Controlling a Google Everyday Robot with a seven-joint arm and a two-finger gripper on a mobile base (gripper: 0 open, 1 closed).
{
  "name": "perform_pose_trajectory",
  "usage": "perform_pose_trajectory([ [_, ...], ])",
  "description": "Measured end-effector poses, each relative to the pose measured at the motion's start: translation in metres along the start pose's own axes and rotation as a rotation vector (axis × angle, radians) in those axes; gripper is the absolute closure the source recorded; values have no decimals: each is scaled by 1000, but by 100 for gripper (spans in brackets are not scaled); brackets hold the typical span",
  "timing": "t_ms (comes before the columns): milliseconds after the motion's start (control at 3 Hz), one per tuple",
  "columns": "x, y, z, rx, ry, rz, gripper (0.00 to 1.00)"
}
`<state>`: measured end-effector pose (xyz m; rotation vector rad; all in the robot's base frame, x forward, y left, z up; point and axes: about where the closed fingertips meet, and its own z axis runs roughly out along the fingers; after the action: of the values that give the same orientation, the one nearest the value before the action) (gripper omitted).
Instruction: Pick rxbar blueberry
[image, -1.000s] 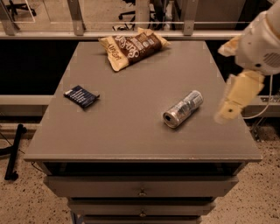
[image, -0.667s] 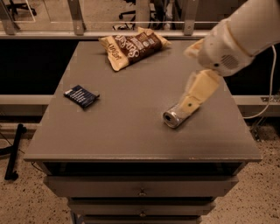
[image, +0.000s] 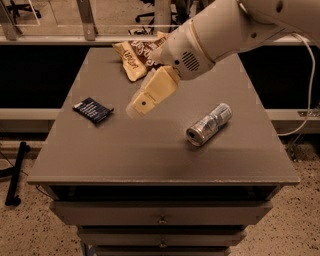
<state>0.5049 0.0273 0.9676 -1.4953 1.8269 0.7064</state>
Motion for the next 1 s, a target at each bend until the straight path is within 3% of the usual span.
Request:
perform_pose_trajectory([
  [333,0,0,0,0,0,0,0],
  [667,-7,-2,22,-8,-48,-7,0],
  [1000,-29,-5,93,-50,-163,-22,0],
])
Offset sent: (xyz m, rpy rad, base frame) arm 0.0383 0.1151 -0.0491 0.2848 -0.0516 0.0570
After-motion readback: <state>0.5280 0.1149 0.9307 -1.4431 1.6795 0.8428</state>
